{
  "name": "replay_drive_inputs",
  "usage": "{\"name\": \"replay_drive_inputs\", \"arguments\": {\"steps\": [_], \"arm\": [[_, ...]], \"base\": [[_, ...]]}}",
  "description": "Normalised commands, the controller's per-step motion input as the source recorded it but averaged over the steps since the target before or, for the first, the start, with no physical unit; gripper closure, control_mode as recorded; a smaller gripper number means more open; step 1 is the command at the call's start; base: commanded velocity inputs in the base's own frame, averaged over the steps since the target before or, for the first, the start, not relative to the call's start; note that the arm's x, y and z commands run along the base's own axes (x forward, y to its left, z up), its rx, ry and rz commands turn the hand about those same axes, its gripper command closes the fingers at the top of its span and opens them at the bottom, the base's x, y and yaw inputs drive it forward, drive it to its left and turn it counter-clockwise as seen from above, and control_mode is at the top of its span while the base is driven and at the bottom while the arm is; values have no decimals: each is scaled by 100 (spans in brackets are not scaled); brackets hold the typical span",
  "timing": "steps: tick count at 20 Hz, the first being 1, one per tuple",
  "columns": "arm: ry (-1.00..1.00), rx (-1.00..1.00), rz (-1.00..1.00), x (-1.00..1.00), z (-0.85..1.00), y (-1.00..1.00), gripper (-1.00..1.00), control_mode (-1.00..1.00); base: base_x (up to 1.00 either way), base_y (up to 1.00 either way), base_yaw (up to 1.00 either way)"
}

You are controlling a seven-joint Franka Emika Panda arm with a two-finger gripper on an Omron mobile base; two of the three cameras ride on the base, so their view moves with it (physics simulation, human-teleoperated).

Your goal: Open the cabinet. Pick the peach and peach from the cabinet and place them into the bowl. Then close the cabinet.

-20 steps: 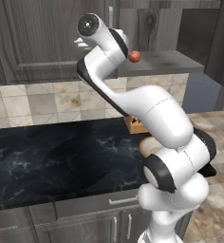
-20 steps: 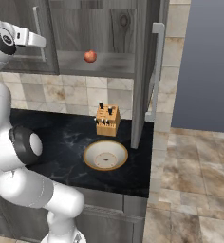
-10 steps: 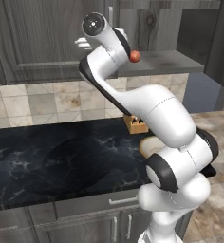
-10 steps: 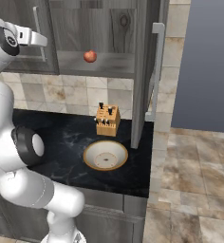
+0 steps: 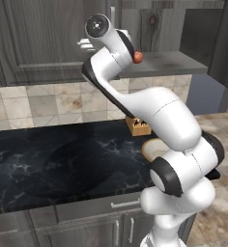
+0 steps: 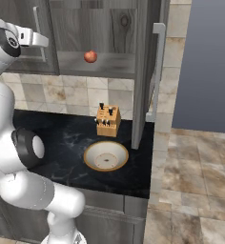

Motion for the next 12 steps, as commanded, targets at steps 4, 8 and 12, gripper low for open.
{"name": "replay_drive_inputs", "arguments": {"steps": [4,8,12], "arm": [[0,0,0,11,-34,0,100,-100],[-1,0,3,10,-37,0,100,-100],[-14,1,8,47,-81,-1,100,-100]], "base": [[0,0,0],[0,0,0],[0,0,0]]}}
